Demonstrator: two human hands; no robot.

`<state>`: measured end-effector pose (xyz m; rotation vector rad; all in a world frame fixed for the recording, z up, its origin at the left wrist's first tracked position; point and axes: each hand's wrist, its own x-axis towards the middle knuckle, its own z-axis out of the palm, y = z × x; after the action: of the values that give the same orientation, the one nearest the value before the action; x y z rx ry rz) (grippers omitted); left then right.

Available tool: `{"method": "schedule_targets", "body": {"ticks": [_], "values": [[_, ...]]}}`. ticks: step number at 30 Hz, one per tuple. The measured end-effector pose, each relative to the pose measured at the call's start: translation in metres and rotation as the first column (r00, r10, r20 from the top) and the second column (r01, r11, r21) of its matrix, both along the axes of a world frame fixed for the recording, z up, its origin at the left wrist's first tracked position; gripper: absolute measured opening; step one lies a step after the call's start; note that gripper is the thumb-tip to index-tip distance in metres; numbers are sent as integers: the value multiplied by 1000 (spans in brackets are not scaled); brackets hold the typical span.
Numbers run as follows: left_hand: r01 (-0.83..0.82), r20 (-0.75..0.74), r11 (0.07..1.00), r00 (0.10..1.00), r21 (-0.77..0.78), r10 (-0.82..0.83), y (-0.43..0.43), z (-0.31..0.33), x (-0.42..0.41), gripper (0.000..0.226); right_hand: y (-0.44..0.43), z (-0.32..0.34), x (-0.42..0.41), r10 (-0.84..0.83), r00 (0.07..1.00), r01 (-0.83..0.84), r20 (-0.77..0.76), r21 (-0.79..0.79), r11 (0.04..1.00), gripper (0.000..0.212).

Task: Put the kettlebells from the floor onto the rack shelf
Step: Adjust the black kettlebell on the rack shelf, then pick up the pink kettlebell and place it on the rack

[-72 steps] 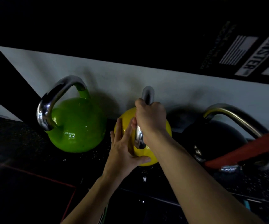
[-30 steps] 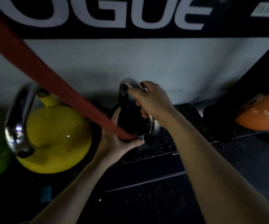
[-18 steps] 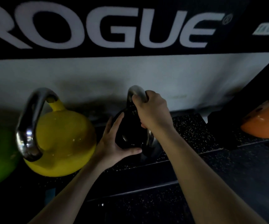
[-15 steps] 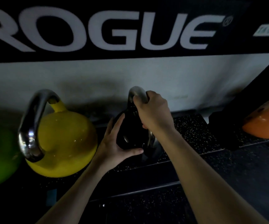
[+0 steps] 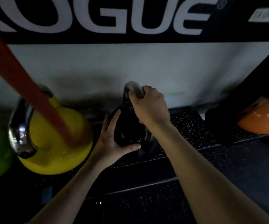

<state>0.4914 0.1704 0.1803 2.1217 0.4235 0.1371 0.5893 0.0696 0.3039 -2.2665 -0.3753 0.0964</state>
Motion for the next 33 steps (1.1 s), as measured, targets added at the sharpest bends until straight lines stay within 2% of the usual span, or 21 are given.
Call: {"method": "schedule_targets", "body": {"ticks": [3,5,7,9,12,17,20,22,27,30,33], "values": [[-41,-15,998,999,38,41,-9,4,-4,121,-5,-1,-1,64,998,-63,4,-68,996,45],[-151,80,977,987,150,141,-22,8,-11,112,-12,-1,-5,94,996,-94,3,-32,995,48],[-256,264,933,946,253,188,-38,12,-24,82,-29,-4,-18,86,996,-87,9,92,992,50],[-277,384,923,909,267,161,-54,14,-38,53,-55,-14,-35,70,995,-77,66,112,991,48],[-192,380,951,921,241,90,-84,10,-63,36,-108,-44,-65,39,999,-39,16,26,999,38],[43,217,992,974,118,-68,-153,-35,-113,25,-205,-121,-131,1,964,-76,-266,-272,959,20],[159,51,987,986,32,-160,-199,-76,-137,21,-258,-166,-169,-46,915,-61,-401,-251,966,23],[226,-60,971,971,-71,-231,-243,-110,-154,22,-298,-198,-195,-104,893,-18,-438,-265,964,22],[276,-268,934,905,-227,-332,-329,-197,-193,22,-375,-273,-241,-183,834,-30,-521,-374,927,30],[293,-380,915,841,-277,-385,-375,-251,-233,37,-422,-317,-277,-253,795,-80,-551,-510,856,43],[307,-513,886,729,-347,-453,-413,-288,-273,71,-465,-342,-316,-353,781,-115,-514,-675,729,59]]}}
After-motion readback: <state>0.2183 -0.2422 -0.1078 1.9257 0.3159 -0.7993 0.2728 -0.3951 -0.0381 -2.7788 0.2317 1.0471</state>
